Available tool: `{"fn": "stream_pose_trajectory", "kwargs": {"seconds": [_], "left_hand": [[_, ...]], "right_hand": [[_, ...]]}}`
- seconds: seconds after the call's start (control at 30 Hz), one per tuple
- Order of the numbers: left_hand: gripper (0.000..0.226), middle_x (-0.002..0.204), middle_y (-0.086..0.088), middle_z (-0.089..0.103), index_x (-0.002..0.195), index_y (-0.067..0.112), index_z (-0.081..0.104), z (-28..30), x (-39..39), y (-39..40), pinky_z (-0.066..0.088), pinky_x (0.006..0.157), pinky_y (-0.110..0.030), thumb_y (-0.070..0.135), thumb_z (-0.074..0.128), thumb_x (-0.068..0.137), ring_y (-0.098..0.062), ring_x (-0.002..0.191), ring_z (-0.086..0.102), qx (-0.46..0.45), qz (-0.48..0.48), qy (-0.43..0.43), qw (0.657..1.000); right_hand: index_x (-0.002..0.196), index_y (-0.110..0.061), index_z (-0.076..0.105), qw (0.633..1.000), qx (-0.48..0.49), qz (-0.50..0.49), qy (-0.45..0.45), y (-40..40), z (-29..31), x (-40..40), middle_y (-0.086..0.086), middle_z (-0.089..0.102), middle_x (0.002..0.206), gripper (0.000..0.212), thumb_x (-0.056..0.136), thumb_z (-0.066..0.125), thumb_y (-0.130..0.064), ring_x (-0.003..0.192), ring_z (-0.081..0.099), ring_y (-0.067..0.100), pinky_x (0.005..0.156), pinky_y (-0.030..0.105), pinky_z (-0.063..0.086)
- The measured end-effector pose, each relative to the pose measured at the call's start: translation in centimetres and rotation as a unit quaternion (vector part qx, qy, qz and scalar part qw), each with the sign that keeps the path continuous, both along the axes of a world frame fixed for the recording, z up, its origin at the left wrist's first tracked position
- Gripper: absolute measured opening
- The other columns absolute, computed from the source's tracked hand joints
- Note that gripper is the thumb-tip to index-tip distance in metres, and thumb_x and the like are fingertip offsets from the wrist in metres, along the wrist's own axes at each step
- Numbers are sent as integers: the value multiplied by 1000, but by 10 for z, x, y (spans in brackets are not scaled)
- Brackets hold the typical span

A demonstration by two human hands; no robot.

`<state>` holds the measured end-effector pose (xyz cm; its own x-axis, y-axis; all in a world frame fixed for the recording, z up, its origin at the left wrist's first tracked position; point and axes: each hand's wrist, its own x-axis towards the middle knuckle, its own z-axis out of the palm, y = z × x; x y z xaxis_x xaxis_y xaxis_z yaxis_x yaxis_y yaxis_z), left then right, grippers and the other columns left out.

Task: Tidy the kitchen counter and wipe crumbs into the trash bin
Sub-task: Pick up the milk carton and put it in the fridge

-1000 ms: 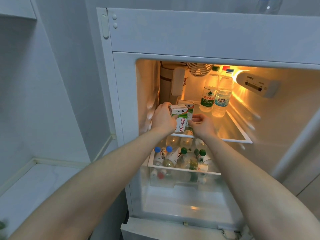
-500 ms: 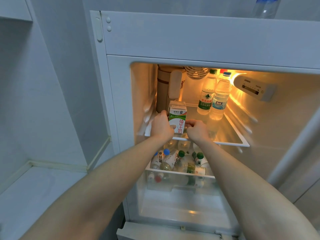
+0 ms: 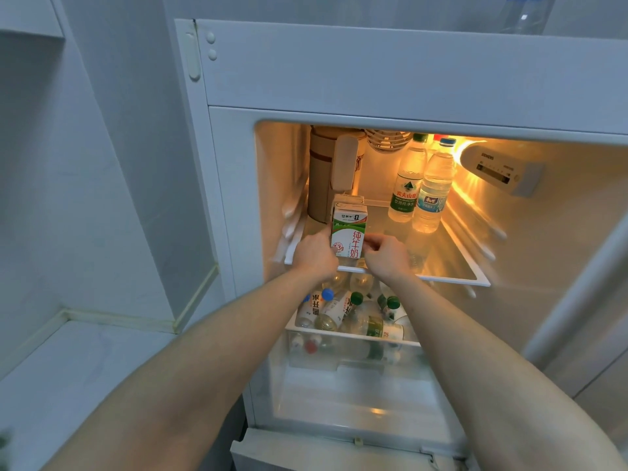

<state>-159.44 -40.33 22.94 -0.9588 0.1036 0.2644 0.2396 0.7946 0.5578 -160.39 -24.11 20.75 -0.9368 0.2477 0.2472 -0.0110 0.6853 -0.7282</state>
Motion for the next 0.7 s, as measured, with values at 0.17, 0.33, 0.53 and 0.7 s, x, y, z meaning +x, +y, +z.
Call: {"fn": "stream_pose_trajectory", "kwargs": {"seconds": [0.17,0.33,0.53,0.7], "left_hand": [[57,130,-7,66,140,21,48,0,13,-1,54,88,-36,3,63,88,-29,117,62,7,-32,-56,998],[84,144,-9,55,155,19,20,5,48,-11,56,98,-48,-1,62,85,-29,122,59,14,-73,-96,993],[86,160,-6,38,160,18,19,-6,130,-57,40,115,-40,13,58,84,-26,143,41,-17,-117,-81,990],[69,163,-1,35,156,17,36,-53,225,-128,24,120,-26,8,49,89,-23,148,33,-64,-116,-84,988]], "right_hand": [[133,-25,66,1000,-9,-7,-4,-1,2,8,-6,72,123,35,101,53,-20,104,61,9,72,18,50],[143,-17,57,999,-13,-49,15,-14,1,41,1,67,133,44,100,53,-10,121,61,21,104,37,49],[141,-22,57,999,13,-6,41,-41,-6,117,-1,58,141,51,93,60,-5,131,52,22,111,42,43],[137,-18,58,998,-14,59,30,-77,-26,216,2,58,139,49,89,61,-7,127,55,24,107,40,45]]}}
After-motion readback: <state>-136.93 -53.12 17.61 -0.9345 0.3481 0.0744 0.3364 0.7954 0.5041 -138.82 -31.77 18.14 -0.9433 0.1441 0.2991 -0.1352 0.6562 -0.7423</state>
